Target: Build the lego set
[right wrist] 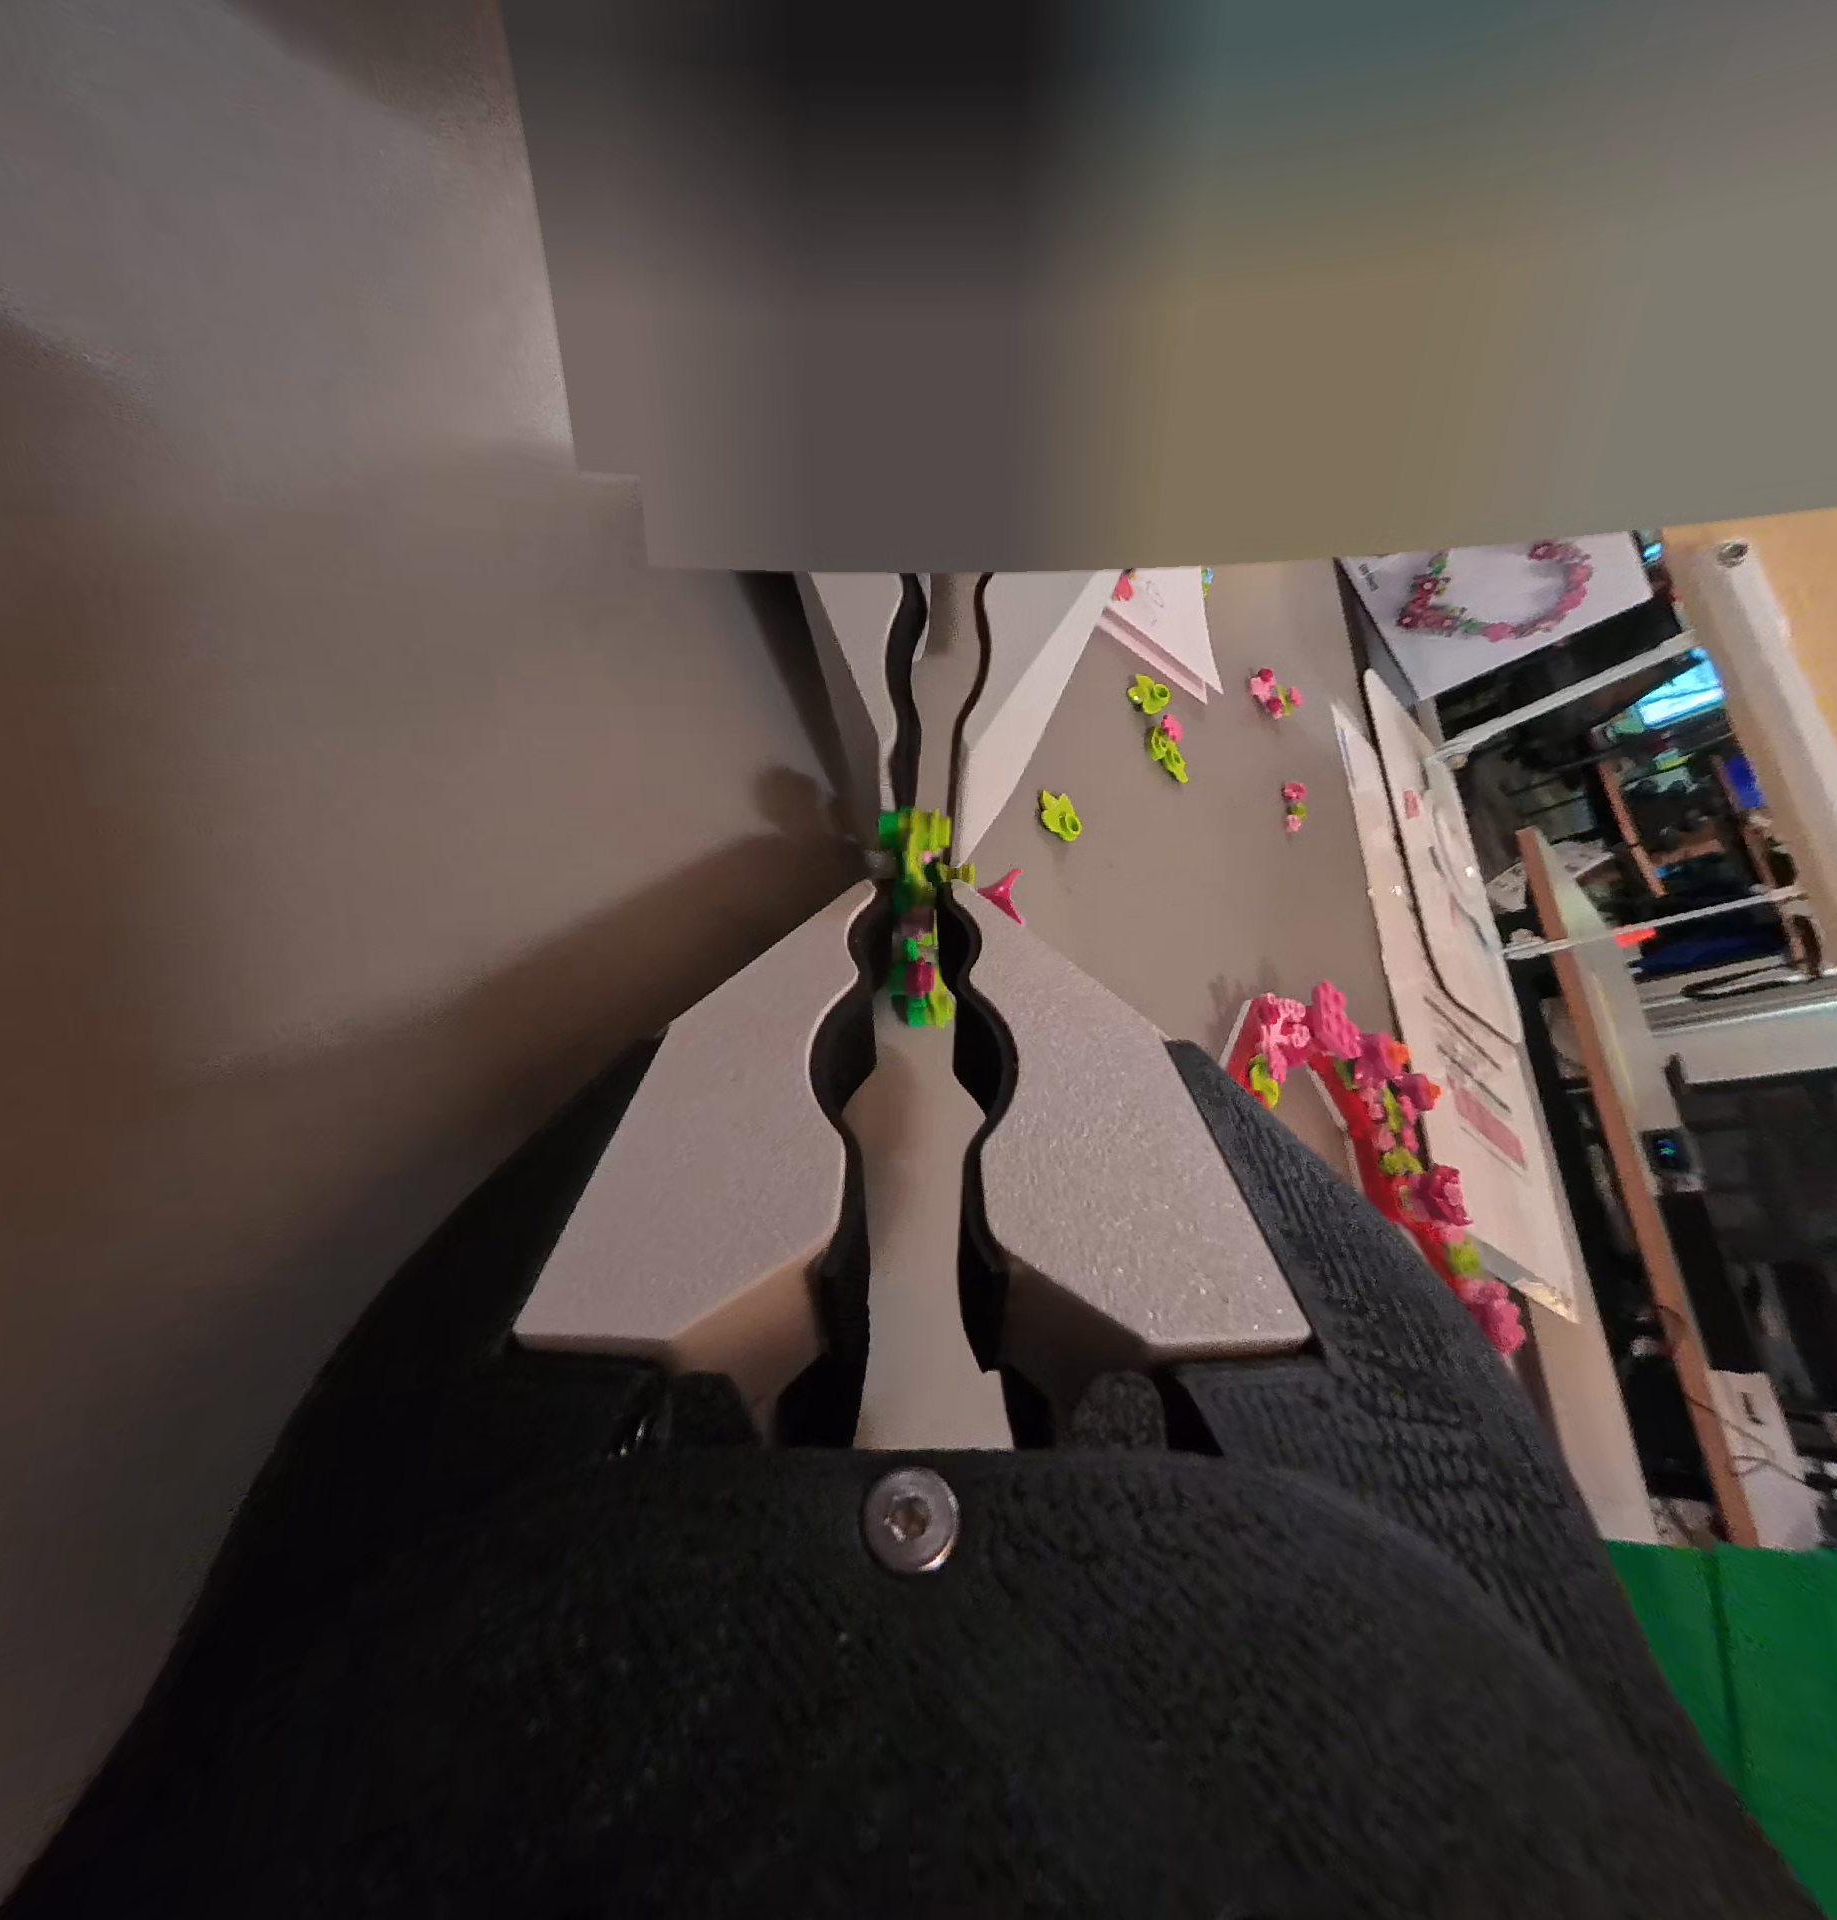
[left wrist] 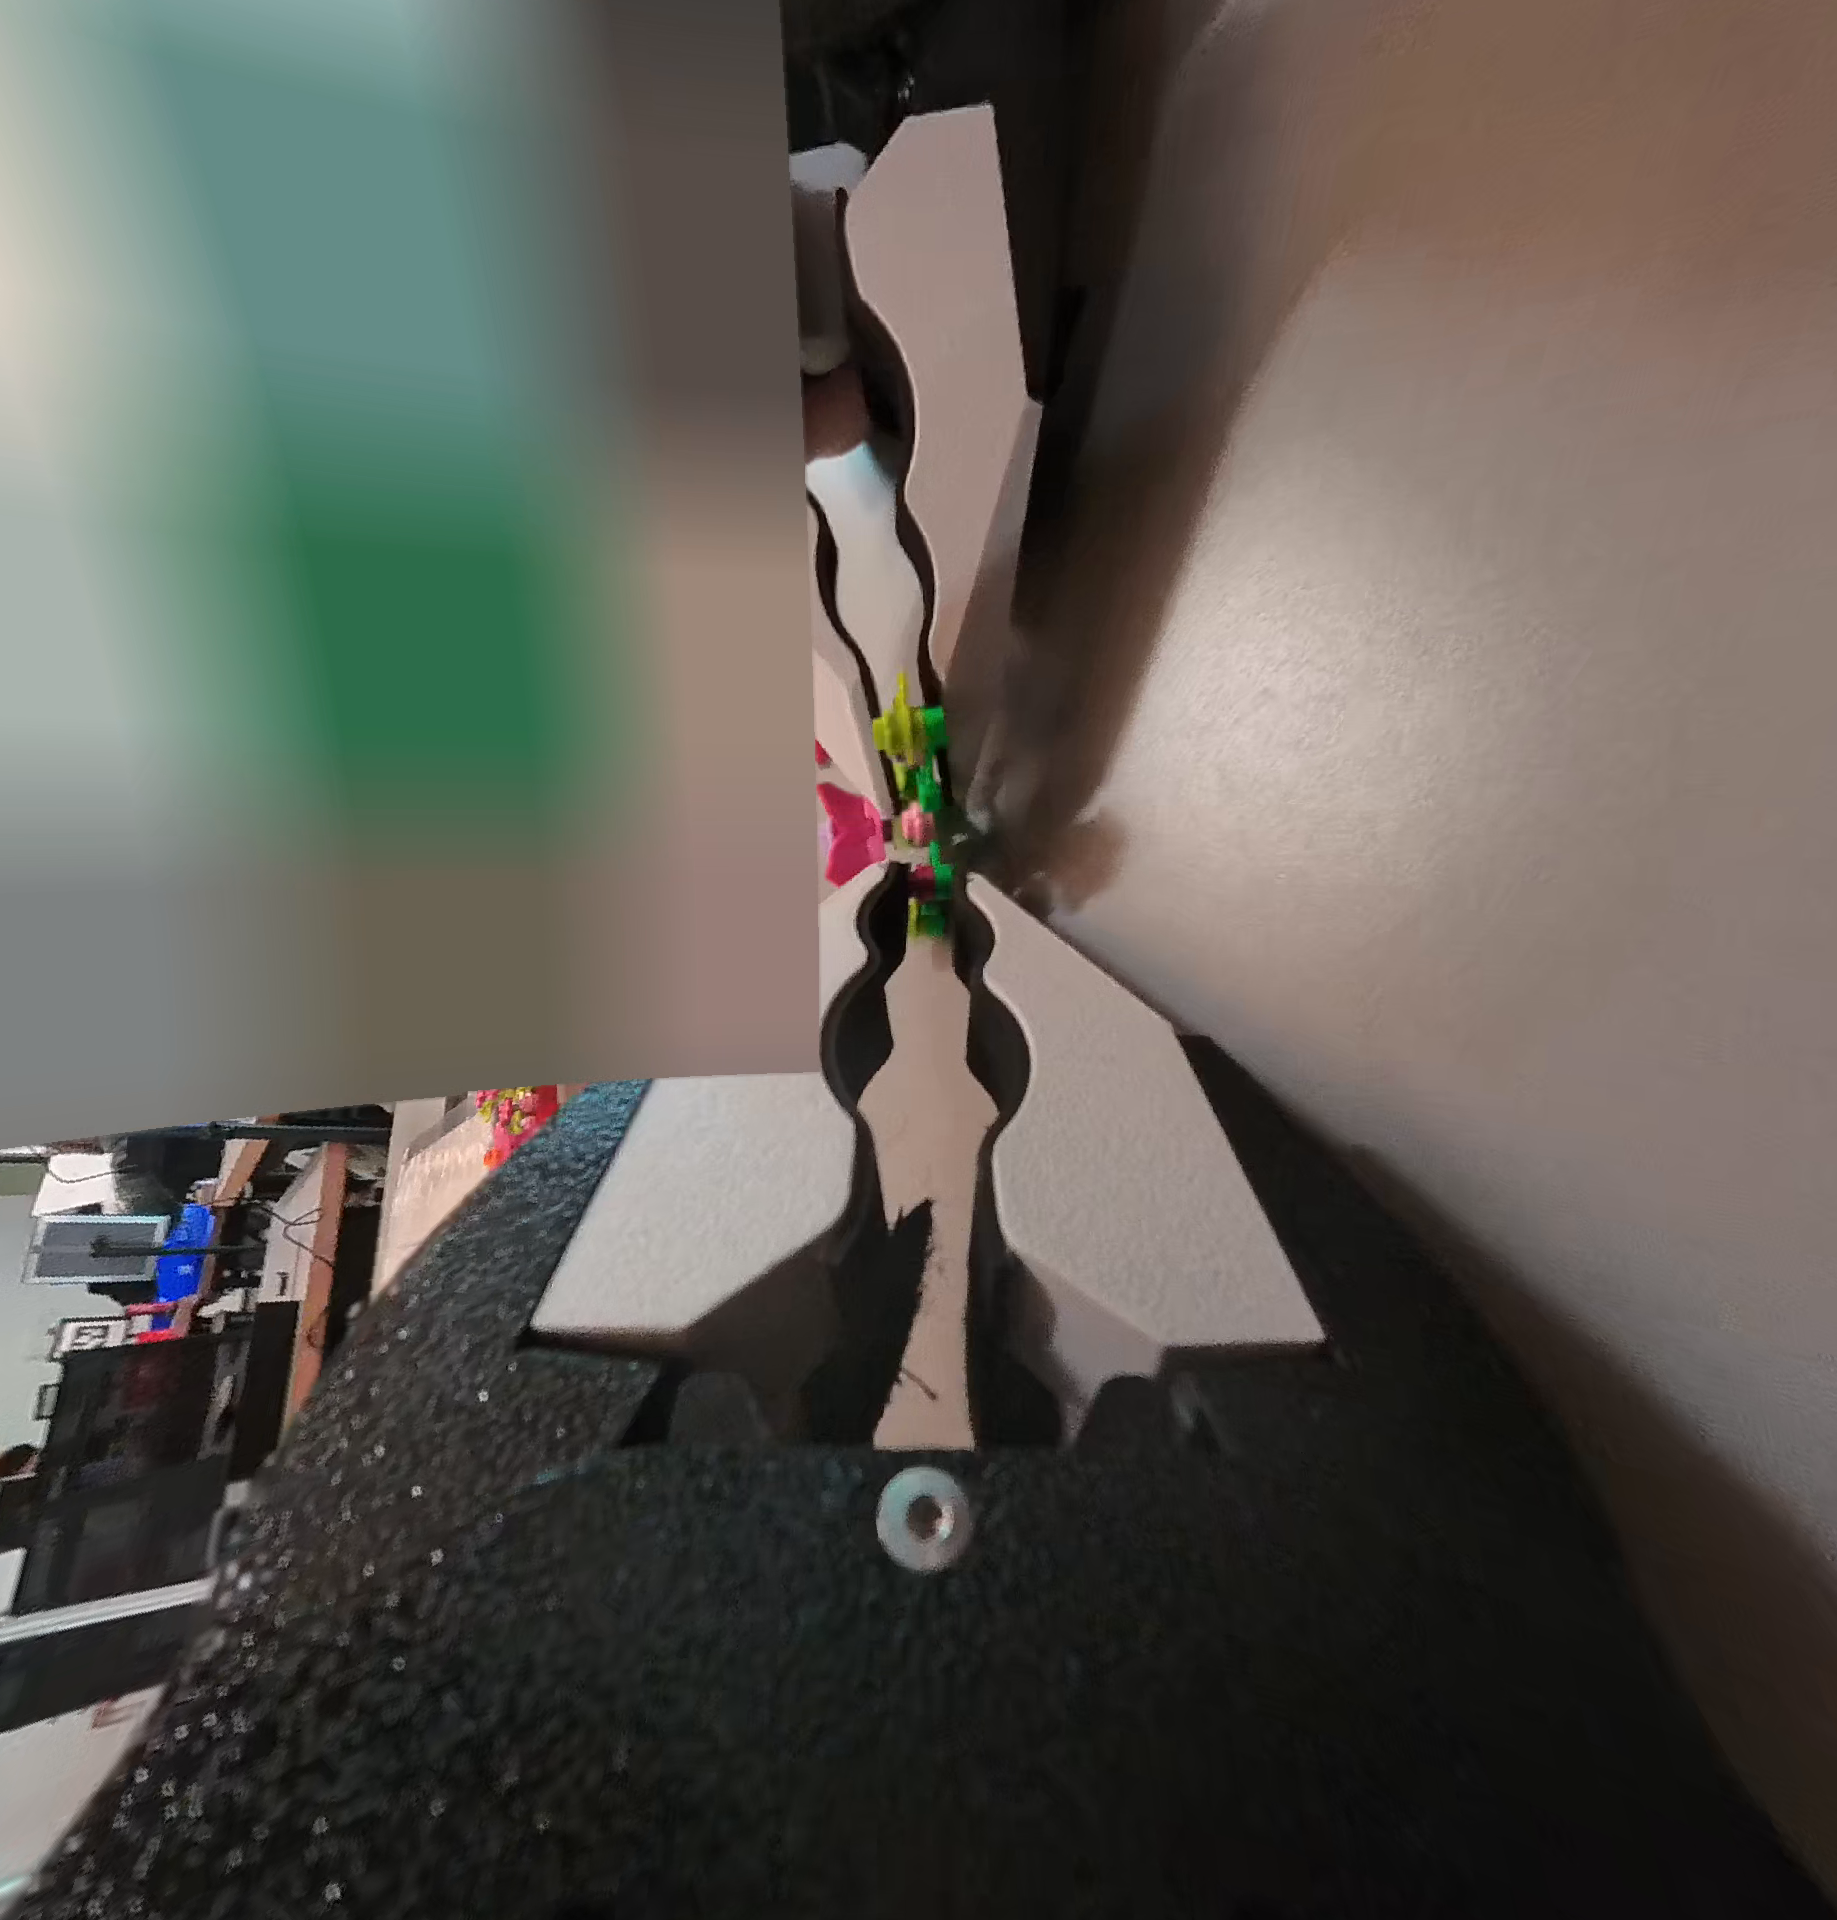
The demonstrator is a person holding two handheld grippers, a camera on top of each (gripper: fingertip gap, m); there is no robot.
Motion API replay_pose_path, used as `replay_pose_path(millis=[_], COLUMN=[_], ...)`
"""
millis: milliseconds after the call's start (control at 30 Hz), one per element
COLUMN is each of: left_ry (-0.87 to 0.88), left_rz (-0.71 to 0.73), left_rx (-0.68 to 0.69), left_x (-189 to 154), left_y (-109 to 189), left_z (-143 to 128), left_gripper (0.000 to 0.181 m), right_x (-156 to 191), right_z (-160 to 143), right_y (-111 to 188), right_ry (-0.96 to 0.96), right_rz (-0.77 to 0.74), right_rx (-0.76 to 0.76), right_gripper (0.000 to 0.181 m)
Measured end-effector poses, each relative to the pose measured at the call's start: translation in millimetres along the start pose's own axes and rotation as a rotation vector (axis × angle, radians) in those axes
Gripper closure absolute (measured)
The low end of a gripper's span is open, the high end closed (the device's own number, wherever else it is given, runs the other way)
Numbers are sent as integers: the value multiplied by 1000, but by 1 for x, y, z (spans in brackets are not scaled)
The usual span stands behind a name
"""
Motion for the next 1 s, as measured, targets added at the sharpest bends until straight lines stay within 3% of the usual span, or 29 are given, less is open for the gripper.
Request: replay_pose_path(millis=[33,233,333,467,667,1000], left_ry=[-13,-89,-144,-193,-234,-206], left_rz=[13,91,165,225,319,322], left_rx=[-1,8,23,44,79,195], left_x=[0,0,2,3,8,10], left_y=[1,4,5,2,0,-11], left_z=[0,-3,-5,-7,-13,-22], left_gripper=[175,175,175,175,175,175], right_x=[0,-4,-12,-37,-66,-91], right_z=[0,-6,-12,-11,-25,-55], right_y=[1,18,25,39,61,94], right_ry=[16,126,212,77,-99,-333], right_rz=[-8,-113,-284,-529,-847,-1175], right_rx=[-10,-145,-184,-250,-181,-156], right_gripper=[173,137,136,136,138,143])
Point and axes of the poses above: each gripper's, where its closed fingertips meet, y back along the fingers, z out of its top, x = y × z across the jaws, the point moved 9 cm from there along y, back along the fingers, and after that the axes turned 6 degrees about -y, right-handed, at the moved point
